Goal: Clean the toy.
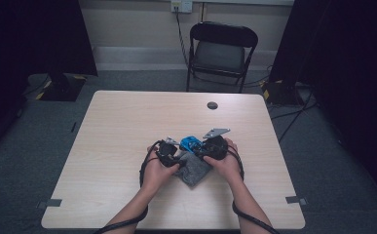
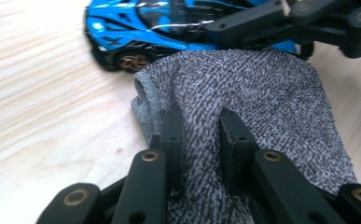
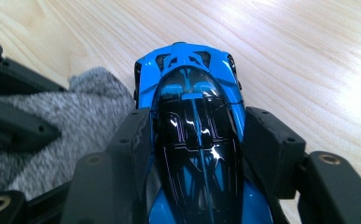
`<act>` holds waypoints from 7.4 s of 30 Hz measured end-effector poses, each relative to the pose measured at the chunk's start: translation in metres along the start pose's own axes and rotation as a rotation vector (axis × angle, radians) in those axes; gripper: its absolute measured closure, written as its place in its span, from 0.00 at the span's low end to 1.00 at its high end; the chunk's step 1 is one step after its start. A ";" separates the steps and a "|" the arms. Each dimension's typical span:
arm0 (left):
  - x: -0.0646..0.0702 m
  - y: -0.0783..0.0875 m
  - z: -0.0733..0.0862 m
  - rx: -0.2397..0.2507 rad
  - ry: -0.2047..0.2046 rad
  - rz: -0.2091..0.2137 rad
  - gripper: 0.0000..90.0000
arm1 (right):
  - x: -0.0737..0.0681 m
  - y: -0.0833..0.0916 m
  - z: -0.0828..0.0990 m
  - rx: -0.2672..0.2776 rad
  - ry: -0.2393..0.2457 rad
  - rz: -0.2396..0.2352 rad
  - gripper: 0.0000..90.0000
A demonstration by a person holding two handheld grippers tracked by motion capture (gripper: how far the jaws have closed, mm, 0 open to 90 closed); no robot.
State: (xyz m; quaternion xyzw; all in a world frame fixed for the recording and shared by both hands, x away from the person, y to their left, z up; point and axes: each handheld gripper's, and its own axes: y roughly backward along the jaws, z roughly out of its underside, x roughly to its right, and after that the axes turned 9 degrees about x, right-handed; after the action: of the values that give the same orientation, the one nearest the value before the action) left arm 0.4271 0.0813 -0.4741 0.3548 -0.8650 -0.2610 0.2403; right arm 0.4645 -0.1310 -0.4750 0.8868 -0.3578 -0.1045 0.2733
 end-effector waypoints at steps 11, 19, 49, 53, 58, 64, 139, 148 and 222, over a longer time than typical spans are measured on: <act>-0.017 0.006 0.002 0.023 0.037 -0.042 0.82 | -0.001 -0.001 -0.002 -0.012 0.009 0.005 0.47; -0.024 0.008 -0.001 0.016 0.035 -0.070 0.82 | -0.001 0.000 -0.001 -0.008 0.011 0.005 0.47; -0.070 0.024 -0.005 0.030 0.126 -0.171 0.82 | -0.001 -0.001 -0.002 -0.011 0.013 0.003 0.47; -0.076 0.028 -0.005 0.029 0.128 -0.194 0.82 | -0.001 -0.001 -0.002 -0.012 0.014 0.002 0.47; -0.084 0.034 -0.004 0.058 0.133 -0.250 0.82 | -0.001 -0.001 -0.002 -0.008 0.015 0.002 0.47; -0.092 0.041 -0.003 0.052 0.170 -0.238 0.83 | -0.001 -0.001 -0.001 -0.002 0.011 -0.001 0.47; 0.009 -0.015 -0.043 0.198 -0.102 0.045 0.24 | -0.058 0.073 0.070 0.009 0.095 -0.167 0.54; 0.014 -0.046 -0.055 0.169 -0.165 0.040 0.22 | -0.051 0.075 0.072 0.028 0.087 -0.167 0.77; 0.008 -0.060 -0.041 0.098 -0.250 0.020 0.11 | 0.043 0.085 0.055 -0.090 -0.006 0.112 0.89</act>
State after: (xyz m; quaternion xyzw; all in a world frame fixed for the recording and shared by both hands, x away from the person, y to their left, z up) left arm 0.4762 0.0273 -0.4793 0.3223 -0.9034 -0.2581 0.1156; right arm 0.4254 -0.2335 -0.4729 0.8518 -0.4027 -0.1075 0.3173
